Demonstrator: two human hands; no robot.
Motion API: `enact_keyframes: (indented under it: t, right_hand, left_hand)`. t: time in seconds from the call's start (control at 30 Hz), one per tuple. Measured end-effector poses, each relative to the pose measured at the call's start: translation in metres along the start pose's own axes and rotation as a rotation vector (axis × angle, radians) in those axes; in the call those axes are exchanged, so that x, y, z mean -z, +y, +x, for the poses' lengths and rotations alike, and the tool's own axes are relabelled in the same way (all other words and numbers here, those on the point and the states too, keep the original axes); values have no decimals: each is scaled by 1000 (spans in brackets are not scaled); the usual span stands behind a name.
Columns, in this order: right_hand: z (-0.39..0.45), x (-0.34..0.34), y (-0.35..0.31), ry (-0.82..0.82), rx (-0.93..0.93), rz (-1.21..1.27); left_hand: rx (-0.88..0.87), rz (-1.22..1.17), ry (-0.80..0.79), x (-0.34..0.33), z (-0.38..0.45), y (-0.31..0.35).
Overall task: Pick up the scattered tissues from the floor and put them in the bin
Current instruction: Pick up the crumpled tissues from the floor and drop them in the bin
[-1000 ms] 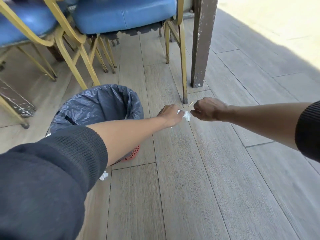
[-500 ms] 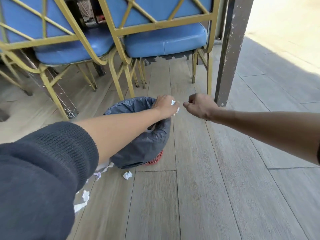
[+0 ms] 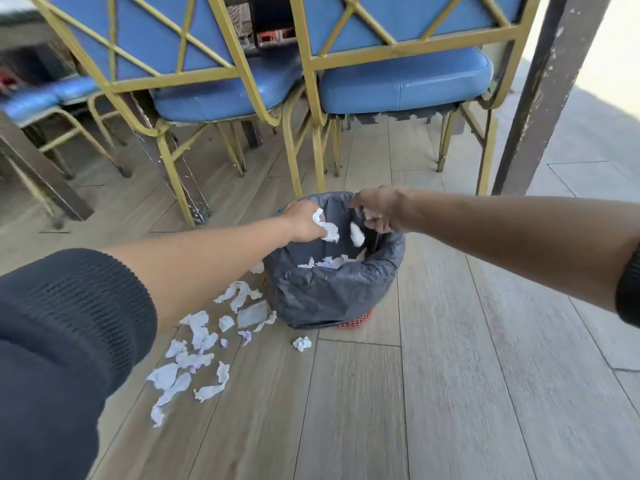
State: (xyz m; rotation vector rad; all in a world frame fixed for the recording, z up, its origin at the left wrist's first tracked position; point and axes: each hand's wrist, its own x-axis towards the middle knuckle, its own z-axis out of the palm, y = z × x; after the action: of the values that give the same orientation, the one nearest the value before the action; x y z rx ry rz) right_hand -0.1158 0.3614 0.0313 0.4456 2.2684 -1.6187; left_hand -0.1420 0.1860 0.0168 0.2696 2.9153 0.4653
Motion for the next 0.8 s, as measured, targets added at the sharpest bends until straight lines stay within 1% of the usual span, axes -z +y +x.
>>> enact_keyframes:
  t: [0.1,0.17,0.2,0.33,0.57,0.6,0.67,0.77,0.8]
  right_hand:
    - [-1,-6,-4,-11,3,143]
    - [-2,-10,-5,3,29,230]
    - [1,-12,-4,20,35,231]
    - [10,-24,3,105,11,99]
    - [21,-42,11,220,62,-51]
    - [22,-45,11,235,97,-79]
    - [18,-51,10,271,229,-142]
    - [8,-67,9,298,459,-173]
    - [3,-74,9,283,537,-170]
  left_hand:
    - [22,-56,-49,0,11,-6]
    - [2,-99,-31,-3,18,-9]
    - [-15,-107,-16,-4,19,-10]
    - [-60,-124,-19,-6,22,-17]
    - [-79,-115,-4,-4,11,-35]
    - [-81,-116,-5,-3,8,-37]
    - [-76,-107,12,3,1,-40]
    - [-35,-101,86,11,-6,-46]
    - [-17,-105,118,14,-10,-49]
